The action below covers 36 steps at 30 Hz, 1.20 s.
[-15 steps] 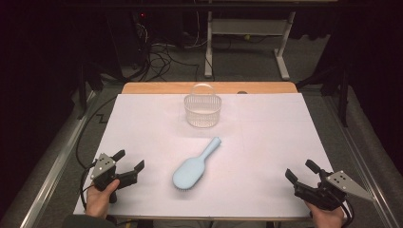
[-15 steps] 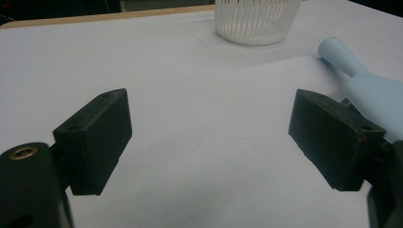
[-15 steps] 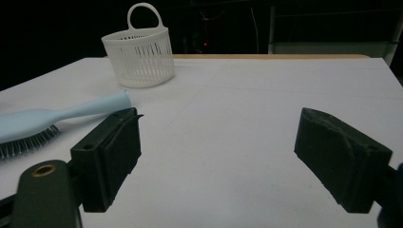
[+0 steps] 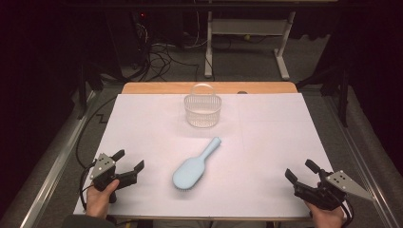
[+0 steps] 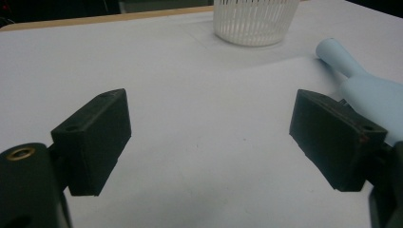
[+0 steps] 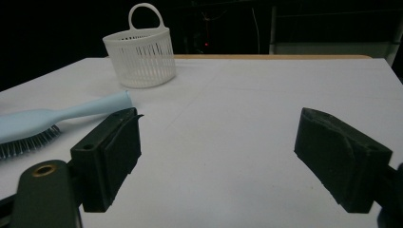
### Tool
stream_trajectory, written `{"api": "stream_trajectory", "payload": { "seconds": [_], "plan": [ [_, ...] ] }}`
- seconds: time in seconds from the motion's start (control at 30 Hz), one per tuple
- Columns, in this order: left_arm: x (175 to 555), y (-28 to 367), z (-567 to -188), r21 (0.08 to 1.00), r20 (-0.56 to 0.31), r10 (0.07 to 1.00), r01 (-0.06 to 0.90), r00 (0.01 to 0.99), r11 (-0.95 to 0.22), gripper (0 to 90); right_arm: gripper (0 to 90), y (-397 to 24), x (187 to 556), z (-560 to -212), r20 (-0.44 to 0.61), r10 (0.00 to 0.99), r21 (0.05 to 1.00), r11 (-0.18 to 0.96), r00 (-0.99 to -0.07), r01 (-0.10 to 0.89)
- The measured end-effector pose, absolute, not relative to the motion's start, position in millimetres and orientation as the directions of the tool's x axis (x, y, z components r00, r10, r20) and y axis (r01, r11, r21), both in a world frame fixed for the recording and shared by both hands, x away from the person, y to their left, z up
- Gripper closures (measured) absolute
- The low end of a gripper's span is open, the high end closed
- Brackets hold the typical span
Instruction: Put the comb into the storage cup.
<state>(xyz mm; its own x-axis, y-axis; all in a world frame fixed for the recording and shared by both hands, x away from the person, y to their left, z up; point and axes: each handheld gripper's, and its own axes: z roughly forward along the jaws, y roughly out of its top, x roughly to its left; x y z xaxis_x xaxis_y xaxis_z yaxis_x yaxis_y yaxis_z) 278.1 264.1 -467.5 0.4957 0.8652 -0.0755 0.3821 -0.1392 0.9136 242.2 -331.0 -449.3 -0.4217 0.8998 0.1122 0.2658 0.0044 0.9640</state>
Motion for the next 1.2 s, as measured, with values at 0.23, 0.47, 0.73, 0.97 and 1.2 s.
{"api": "stream_trajectory", "payload": {
  "seconds": [0.23,0.47,0.73,0.97,1.2],
  "plan": [
    [277.7,262.2,-466.2,0.919,-0.074,0.861,0.370,0.503,-0.137,14.2,16.4,-330.9,242.3,-449.4,0.112,0.899,0.964,0.005,-0.424,0.266],
    [279.3,261.2,-465.9,0.914,-0.095,0.853,0.384,0.513,-0.129,15.5,16.4,-330.6,242.5,-449.5,0.111,0.898,0.964,0.007,-0.426,0.267],
    [279.5,259.2,-464.6,0.918,-0.072,0.858,0.369,0.509,-0.142,15.7,16.4,-330.5,242.9,-449.6,0.112,0.897,0.963,0.008,-0.428,0.269],
    [280.3,255.8,-464.0,0.919,-0.072,0.849,0.365,0.523,-0.147,15.9,16.4,-330.4,243.1,-449.7,0.110,0.896,0.963,0.011,-0.429,0.269],
    [281.4,254.0,-464.1,0.919,-0.080,0.846,0.368,0.527,-0.143,15.9,16.4,-330.5,243.6,-449.9,0.110,0.897,0.962,0.012,-0.429,0.272]
  ]
}}
